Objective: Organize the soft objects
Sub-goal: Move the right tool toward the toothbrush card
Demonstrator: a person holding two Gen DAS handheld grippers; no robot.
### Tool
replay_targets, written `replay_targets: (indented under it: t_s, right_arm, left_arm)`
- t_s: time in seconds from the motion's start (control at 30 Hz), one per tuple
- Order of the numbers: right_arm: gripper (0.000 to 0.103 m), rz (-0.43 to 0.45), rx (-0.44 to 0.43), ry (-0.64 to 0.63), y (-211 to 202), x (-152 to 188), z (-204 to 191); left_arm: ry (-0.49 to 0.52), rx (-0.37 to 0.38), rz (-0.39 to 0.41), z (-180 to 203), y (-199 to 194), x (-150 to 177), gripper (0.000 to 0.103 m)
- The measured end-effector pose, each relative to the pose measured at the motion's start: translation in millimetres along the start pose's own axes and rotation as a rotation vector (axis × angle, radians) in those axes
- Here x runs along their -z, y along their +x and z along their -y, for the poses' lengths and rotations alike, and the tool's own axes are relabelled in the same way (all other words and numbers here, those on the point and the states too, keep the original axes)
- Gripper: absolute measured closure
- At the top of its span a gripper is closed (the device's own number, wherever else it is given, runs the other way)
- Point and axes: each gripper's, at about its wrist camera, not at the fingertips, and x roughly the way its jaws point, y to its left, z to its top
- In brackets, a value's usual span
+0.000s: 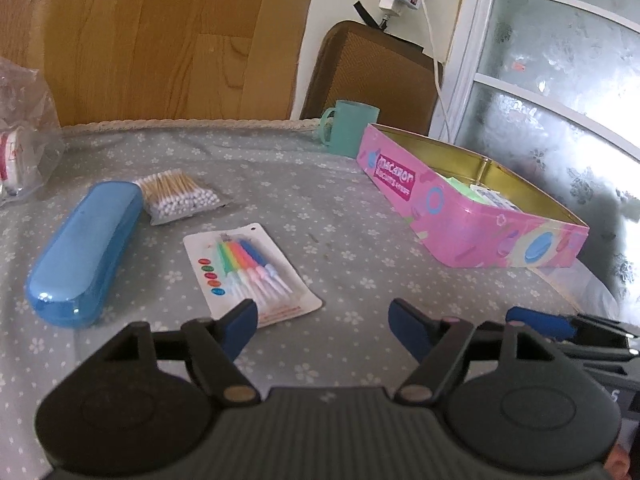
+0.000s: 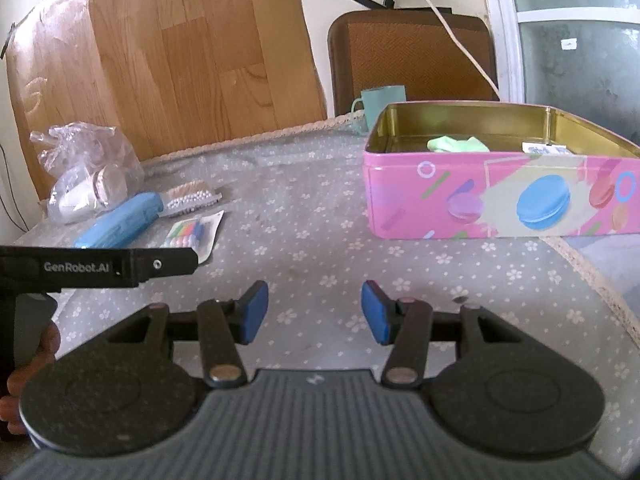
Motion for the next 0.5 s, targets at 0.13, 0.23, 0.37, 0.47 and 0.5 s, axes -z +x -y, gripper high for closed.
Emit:
replay_targets:
  t_s: [0.13, 0.23, 0.37, 0.47, 0.5]
  right_arm:
    - [0.048, -0.018, 0.003, 0.001, 4.4, 1.4, -3.1]
    - [0.048, -0.027, 0.001, -0.005, 6.5, 2.1, -5.2]
    - [0.048, -0.03, -0.005, -0.017, 7.3, 2.2, -6.7]
    - [0.048, -0.031, -0.001, -0.015, 7.3, 3.2, -8.1]
    - [0.048, -0.032, -0.001, -0.012, 7.4, 3.4, -7.6]
  left_arm:
    - [-0.028, 0.003, 0.003, -6.7, -2.0, -1.6, 0.028]
    - [-0.036, -0.001, 0.015, -8.9, -4.3, -2.2, 0.026]
    - [-0.048, -0.006, 0.022, -11.6, -5.9, -3.2, 0.024]
    - [-0.053, -0.009, 0.022, -14.2, -5.7, -3.6, 0.024]
    - [-0.054, -0.011, 0.022, -14.1, -5.9, -3.5, 0.024]
